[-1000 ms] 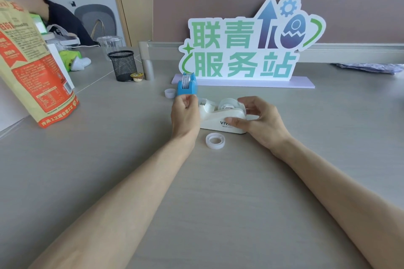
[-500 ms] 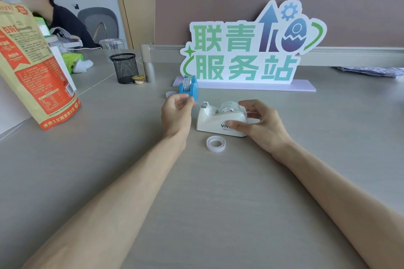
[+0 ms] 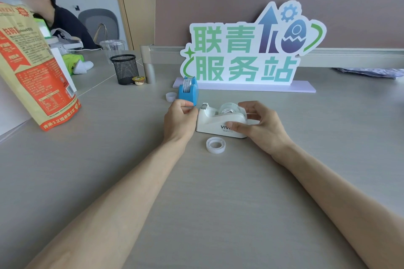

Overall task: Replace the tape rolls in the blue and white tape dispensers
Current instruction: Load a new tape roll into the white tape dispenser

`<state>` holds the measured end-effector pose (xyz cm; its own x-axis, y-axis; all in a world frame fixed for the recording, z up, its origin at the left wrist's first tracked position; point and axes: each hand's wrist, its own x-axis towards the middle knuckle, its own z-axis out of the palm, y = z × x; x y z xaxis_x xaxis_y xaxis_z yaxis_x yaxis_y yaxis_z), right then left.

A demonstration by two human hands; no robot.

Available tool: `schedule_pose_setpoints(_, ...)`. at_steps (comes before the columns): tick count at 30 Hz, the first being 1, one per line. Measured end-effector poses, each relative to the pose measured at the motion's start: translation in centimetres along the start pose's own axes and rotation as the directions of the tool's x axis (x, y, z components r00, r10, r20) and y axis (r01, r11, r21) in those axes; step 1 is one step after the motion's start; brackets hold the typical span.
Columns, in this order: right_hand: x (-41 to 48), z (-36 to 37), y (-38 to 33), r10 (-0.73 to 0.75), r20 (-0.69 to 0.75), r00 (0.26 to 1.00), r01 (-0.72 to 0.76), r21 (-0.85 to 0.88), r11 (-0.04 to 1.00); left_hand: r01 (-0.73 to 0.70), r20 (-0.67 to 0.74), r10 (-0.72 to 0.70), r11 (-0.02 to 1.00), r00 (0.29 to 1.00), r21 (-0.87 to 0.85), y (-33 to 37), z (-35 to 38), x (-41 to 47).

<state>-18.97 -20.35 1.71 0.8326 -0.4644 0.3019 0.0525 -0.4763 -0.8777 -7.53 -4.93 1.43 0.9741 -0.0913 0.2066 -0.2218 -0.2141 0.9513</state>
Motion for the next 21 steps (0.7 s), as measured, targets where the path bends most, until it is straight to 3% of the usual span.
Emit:
schedule_pose_setpoints(7, -0.1, 0.0, -0.1, 0.002, 0.002, 1.0, -0.003, 0.01, 1.0, 0.02, 0.041, -0.023, 0.998, 0.999, 0.065, 0.0, -0.2, 0.2)
schedule_pose_setpoints(11, -0.1, 0.0, -0.2, 0.006, 0.004, 1.0, -0.006, 0.007, 1.0, 0.042, 0.14, -0.065, 0.987, 0.988, 0.156, 0.0, -0.6, 0.8)
schedule_pose_setpoints(21, 0.0, 0.0, 0.1, 0.014, -0.002, 1.0, -0.014, -0.008, 1.0, -0.025, 0.145, 0.015, 0.997, 0.989, 0.066, -0.7, -1.3, 0.8)
